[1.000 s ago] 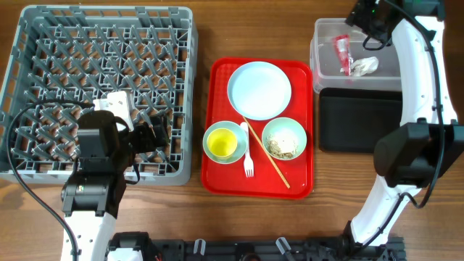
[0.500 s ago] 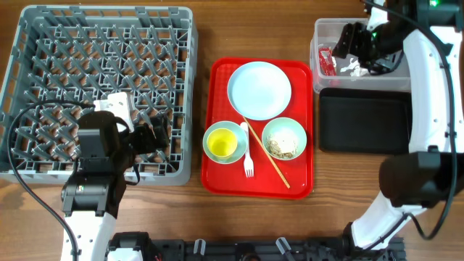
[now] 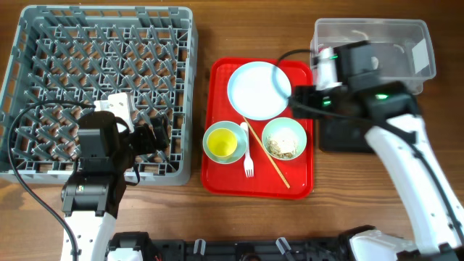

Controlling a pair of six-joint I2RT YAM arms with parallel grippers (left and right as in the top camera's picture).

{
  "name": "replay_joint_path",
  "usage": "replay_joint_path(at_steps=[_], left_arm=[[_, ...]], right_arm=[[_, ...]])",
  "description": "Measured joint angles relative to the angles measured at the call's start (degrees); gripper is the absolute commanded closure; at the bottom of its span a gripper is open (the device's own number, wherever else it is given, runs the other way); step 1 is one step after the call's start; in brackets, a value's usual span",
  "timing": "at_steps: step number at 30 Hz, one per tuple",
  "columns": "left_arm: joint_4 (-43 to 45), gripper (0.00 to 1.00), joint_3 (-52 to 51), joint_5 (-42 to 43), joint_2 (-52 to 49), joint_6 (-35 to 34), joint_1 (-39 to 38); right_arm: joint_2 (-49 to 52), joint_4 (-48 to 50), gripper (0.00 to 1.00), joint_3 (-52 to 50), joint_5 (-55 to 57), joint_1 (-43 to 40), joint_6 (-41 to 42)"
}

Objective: Sort waste into correct bins and load items into the dishwasher rack
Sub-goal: 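Grasp the green rice bowl rim with the right gripper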

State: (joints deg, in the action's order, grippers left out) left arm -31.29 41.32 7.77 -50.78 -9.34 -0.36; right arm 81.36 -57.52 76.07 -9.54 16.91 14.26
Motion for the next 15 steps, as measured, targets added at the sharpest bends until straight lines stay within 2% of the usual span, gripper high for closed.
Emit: replay_joint_path(at_steps=[6, 12, 15], left_arm=[[0.0, 0.0, 0.0, 0.0, 0.0, 0.0, 0.0], [0.0, 0.0, 0.0, 0.0, 0.0, 0.0, 0.0], [0.0, 0.0, 0.0, 0.0, 0.0, 0.0, 0.0]], right_arm=[[10.6, 3.1, 0.28, 0.0, 5.1, 10.6, 6.8], [22.7, 4.5, 0.37, -0.1, 6.0, 13.1, 12.5], [26.2, 5.0, 0.56, -0.2, 5.9, 13.2, 14.3]])
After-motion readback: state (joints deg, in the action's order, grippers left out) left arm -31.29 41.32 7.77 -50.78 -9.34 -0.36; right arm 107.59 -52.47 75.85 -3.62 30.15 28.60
